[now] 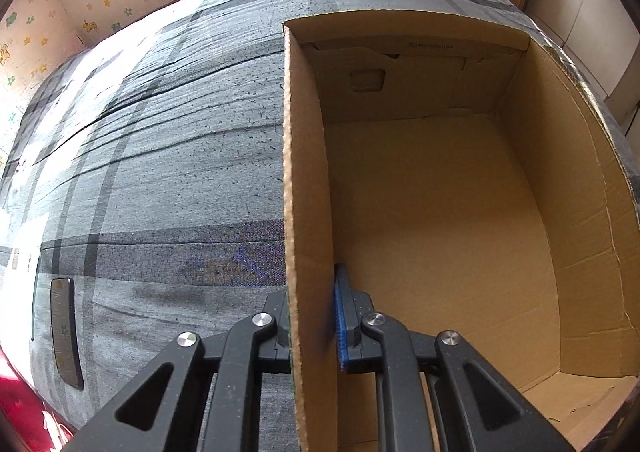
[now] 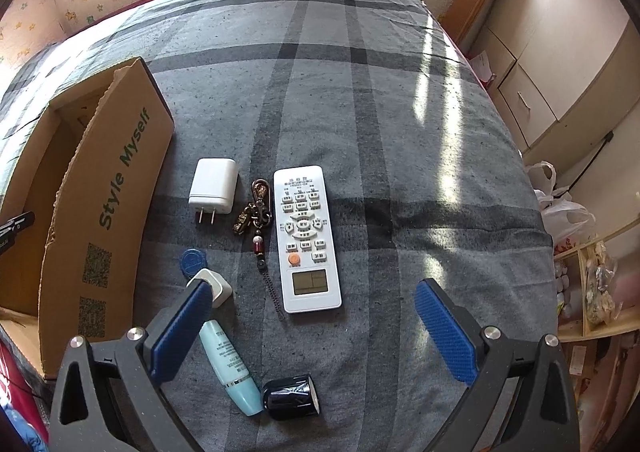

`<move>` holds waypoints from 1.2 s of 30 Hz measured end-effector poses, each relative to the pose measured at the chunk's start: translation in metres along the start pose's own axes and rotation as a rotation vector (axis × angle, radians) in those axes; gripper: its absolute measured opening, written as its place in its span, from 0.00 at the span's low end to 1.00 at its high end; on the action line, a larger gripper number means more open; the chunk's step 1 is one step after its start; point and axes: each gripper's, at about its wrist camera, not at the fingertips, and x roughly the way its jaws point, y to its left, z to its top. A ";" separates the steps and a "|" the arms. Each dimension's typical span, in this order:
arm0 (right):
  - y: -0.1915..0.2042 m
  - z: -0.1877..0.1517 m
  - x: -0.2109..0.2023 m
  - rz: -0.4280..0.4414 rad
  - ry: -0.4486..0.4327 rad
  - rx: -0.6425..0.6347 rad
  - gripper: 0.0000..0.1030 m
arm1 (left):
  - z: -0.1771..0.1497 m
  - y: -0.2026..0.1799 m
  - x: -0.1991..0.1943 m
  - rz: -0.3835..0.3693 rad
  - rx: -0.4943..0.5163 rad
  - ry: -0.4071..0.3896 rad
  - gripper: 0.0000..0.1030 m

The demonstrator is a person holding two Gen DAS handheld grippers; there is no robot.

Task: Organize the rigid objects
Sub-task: 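Clamp the box wall with the left tool while the right tool approaches the white remote, then grasp the white remote with the right tool and lift it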

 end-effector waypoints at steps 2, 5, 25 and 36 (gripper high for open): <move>-0.001 0.005 0.008 0.014 0.011 -0.019 1.00 | 0.000 -0.001 0.000 -0.002 -0.001 0.001 0.14; -0.004 0.012 0.021 0.021 0.025 -0.040 1.00 | 0.000 -0.001 0.001 -0.003 -0.001 0.000 0.14; -0.009 0.042 0.109 0.032 0.151 -0.138 0.99 | 0.002 -0.001 0.005 -0.004 0.002 0.018 0.14; -0.009 0.050 0.131 0.107 0.220 -0.112 0.48 | 0.004 -0.003 0.010 0.006 0.009 0.029 0.14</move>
